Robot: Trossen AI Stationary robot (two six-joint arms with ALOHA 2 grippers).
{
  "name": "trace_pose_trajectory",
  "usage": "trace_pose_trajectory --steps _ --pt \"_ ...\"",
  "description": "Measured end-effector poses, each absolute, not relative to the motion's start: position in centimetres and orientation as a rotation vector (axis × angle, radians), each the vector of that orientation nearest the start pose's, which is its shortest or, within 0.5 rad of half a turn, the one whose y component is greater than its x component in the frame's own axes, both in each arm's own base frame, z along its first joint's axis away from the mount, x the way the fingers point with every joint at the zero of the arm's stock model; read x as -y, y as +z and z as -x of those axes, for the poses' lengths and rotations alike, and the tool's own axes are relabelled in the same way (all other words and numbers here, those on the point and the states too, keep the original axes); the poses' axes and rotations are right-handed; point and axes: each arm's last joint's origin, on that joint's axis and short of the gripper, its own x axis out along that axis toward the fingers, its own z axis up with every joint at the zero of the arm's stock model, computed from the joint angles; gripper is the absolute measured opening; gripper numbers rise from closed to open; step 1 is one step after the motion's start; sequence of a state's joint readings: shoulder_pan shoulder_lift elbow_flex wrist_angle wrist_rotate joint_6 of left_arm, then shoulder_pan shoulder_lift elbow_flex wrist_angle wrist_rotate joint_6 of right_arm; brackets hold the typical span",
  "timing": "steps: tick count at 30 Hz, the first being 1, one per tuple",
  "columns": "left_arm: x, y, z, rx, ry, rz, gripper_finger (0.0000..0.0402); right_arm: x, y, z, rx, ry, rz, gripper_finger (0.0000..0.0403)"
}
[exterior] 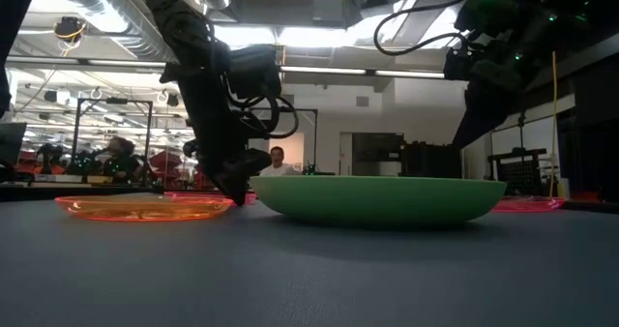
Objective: Stack plastic plates
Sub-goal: Stack the left light pink plate on top of the gray plate
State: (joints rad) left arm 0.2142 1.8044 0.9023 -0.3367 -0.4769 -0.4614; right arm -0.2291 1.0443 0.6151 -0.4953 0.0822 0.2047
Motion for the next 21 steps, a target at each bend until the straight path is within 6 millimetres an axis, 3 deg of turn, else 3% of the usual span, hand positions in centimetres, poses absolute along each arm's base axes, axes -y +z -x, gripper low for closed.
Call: trace_pose_trajectory --steps 12,21 --pt "-7.94 11.60 -30.06 -1.078 0.879 0.211 0.0007 4.62 20.72 -18.77 -0.894 -0.383 -0.256 0.0056" --pt "-7.95 11.63 -30.08 -1.072 0.879 0.210 0.0002 4.62 20.72 -18.77 -0.894 -0.383 -0.256 0.0056"
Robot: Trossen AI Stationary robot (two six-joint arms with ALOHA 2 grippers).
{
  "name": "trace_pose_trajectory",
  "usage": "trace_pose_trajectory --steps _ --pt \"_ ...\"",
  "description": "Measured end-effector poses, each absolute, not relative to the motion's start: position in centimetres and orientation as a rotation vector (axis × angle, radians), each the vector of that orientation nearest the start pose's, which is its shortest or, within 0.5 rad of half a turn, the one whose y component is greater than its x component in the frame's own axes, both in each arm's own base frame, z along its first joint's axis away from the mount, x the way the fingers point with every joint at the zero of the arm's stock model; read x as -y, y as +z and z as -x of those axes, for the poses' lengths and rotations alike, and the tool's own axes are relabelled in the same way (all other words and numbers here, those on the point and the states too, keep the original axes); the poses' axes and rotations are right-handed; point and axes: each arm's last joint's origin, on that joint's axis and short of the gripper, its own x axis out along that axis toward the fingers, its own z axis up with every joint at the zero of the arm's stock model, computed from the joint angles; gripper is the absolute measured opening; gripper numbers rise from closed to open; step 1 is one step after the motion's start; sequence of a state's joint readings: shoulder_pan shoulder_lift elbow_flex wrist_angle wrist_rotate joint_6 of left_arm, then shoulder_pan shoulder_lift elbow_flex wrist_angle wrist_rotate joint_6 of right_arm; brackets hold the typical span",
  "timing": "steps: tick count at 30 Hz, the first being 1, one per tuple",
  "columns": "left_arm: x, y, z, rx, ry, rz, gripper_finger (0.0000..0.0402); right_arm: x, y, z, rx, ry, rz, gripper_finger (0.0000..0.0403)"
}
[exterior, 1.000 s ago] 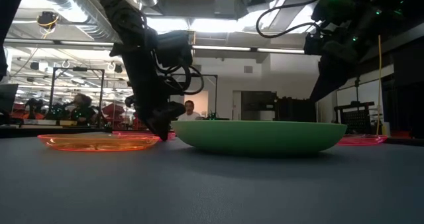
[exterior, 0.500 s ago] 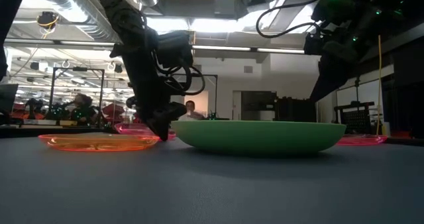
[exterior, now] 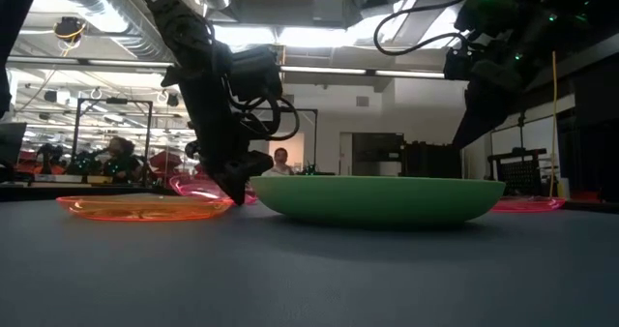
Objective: Stack plastic plates
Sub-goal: Stack the left light pink plate on top of the gray plate
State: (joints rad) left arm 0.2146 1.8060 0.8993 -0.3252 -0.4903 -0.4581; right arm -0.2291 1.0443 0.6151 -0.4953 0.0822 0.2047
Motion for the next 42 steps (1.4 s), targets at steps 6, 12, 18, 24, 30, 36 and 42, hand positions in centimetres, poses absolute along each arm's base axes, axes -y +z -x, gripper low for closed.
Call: trace_pose_trajectory --steps 6,12,18,24,30,36,42 --pt "-7.5 12.3 -30.1 -1.049 0.864 0.208 0.0001 4.6 20.7 -18.8 -0.894 -0.383 -0.256 0.0056" --pt "-6.8 14.0 -30.1 -0.996 0.834 0.218 0.0000 4.6 20.7 -18.8 -0.894 -0.383 -0.256 0.0056" --pt "-6.0 15.4 -30.5 -0.918 0.797 0.224 0.0000 4.6 20.7 -18.8 -0.894 -0.383 -0.256 0.0056" --pt "-4.9 16.4 -30.8 -0.860 0.747 0.204 0.0000 4.6 20.7 -18.8 -0.894 -0.383 -0.256 0.0056" --pt "-3.8 17.5 -32.1 -0.778 0.668 0.175 0.0000 4.6 20.7 -18.8 -0.893 -0.383 -0.256 0.0056" --pt "-2.7 20.0 -33.8 -0.716 0.602 0.118 0.0000 4.6 20.7 -18.8 -0.893 -0.383 -0.256 0.0056" --pt "-1.1 22.8 -35.3 -0.645 0.525 0.062 0.0000 4.6 20.7 -18.8 -0.893 -0.383 -0.256 0.0056"
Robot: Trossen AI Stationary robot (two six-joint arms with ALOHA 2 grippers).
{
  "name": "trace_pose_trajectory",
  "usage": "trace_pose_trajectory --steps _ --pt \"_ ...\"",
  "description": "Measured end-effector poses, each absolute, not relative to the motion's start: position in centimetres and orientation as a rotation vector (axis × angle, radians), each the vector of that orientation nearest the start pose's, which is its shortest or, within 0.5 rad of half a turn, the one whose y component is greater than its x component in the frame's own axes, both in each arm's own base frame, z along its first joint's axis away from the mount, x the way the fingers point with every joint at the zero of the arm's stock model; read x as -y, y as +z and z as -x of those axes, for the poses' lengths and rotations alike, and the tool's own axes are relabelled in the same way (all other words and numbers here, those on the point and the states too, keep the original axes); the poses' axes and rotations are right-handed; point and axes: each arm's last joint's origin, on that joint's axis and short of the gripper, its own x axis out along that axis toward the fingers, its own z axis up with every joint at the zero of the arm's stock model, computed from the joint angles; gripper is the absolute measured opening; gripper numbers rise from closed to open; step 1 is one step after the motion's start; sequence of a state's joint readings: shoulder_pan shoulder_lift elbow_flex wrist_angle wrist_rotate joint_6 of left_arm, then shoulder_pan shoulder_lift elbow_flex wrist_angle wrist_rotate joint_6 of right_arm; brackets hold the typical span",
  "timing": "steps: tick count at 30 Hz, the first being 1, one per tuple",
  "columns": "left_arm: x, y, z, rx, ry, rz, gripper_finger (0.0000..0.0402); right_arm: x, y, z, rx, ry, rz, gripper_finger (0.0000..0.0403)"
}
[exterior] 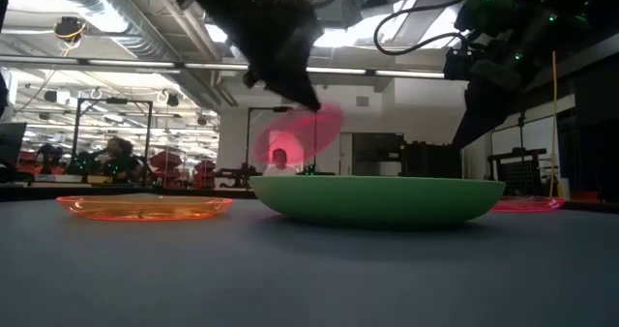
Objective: Stack plastic plates
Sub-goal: Stack the left light pink plate on top of the gray plate
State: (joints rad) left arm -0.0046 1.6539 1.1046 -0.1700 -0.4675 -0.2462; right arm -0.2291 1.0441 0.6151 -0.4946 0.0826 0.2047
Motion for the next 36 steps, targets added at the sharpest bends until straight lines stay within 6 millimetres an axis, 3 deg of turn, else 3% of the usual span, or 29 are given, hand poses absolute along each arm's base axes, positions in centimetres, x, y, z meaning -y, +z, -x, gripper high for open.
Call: trace_pose_trajectory --steps 8,19,28,36 --pt "1.5 24.7 -36.0 -0.588 0.442 0.038 0.0000 4.6 20.7 -18.8 -0.892 -0.383 -0.256 0.0056" --pt "6.0 24.8 -36.6 -0.493 0.314 0.046 0.0000 4.6 20.7 -18.8 -0.893 -0.383 -0.256 0.0056" --pt "8.6 23.1 -37.3 -0.496 0.240 0.029 0.0000 4.6 20.7 -18.8 -0.892 -0.383 -0.256 0.0056" --pt "9.1 20.5 -38.4 -0.529 0.223 0.020 0.0000 4.6 20.7 -18.8 -0.894 -0.383 -0.257 0.0056"
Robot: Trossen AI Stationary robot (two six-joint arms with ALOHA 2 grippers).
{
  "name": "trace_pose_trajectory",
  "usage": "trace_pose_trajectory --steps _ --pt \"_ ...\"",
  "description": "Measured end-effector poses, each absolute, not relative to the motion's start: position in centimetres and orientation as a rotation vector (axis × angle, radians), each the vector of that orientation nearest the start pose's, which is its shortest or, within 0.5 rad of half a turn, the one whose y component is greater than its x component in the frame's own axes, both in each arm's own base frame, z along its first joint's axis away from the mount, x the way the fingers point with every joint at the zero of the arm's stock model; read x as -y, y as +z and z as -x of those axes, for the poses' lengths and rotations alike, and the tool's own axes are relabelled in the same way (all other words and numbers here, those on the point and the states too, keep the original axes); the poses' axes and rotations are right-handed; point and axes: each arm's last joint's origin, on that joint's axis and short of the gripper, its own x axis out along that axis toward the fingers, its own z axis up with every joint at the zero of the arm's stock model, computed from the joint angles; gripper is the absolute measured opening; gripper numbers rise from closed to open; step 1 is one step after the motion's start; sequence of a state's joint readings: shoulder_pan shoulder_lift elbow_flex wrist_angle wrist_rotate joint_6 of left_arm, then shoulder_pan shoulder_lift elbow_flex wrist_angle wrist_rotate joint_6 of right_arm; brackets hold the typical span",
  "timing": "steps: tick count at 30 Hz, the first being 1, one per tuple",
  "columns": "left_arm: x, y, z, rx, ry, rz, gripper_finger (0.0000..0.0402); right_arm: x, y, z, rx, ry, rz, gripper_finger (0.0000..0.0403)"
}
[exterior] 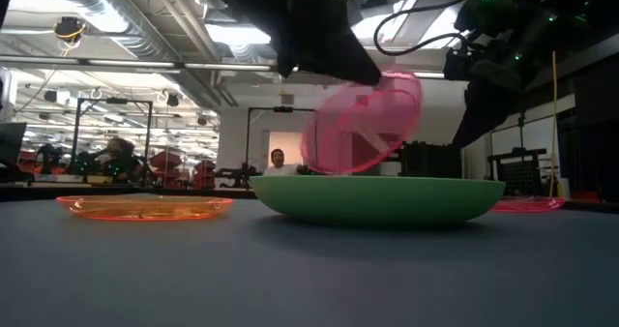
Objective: Stack plastic plates
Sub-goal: Stack the left light pink plate on top of the gray plate
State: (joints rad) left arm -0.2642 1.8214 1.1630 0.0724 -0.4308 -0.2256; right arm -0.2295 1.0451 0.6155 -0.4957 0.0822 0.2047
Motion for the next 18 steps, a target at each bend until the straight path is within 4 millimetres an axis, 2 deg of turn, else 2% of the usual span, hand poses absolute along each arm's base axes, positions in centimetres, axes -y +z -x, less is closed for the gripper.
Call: trace_pose_trajectory --steps 11,18 --pt "9.3 17.8 -39.0 -0.588 0.221 -0.001 0.0000 4.6 20.7 -18.8 -0.896 -0.384 -0.256 0.0056" --pt "9.3 17.6 -38.9 -0.613 0.219 -0.010 0.0000 4.6 20.7 -18.8 -0.895 -0.384 -0.256 0.0056"
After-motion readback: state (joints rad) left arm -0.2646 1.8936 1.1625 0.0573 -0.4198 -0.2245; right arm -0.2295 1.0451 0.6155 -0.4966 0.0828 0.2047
